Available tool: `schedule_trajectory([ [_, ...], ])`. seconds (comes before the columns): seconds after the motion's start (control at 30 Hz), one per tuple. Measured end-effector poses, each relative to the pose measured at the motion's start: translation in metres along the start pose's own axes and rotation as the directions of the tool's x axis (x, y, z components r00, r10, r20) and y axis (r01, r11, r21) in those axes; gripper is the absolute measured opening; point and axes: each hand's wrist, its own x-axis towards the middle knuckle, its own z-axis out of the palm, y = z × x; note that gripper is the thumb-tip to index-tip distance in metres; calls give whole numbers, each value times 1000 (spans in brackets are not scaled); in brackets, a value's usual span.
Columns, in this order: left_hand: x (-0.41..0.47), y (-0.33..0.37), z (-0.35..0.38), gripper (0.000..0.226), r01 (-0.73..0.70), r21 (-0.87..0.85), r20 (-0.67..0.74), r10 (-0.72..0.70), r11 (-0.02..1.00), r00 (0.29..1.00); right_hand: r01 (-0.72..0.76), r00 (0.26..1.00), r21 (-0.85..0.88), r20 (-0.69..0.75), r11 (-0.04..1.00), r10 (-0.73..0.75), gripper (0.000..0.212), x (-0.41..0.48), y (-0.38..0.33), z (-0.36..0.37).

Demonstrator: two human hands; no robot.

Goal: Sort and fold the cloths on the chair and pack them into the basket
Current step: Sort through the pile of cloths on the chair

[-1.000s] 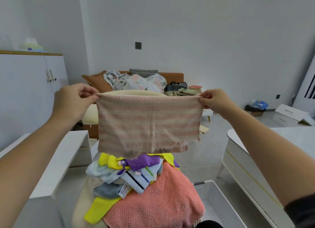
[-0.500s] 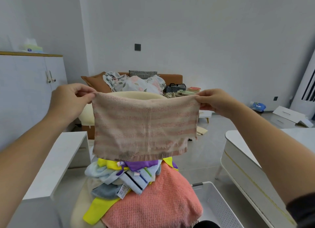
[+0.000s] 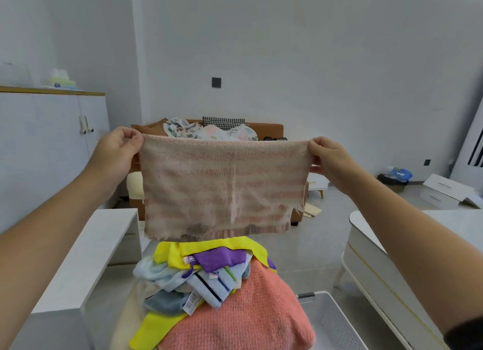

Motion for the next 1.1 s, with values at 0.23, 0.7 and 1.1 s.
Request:
schedule_trajectory([
  [0.23,19,-17,17,19,-32,251,-200,84,967,976,25,987,-84,-159,996,-38,17,16,21,26],
  [0.7,46,-255,75,28,359,517,-124,-348,777,929,-305,952,-439,-132,845,275,16,61,250,127],
  [1.1,35,-268,65,34,791,39,202,-780,611,592,120,975,-592,223,797,19,43,28,209,196],
])
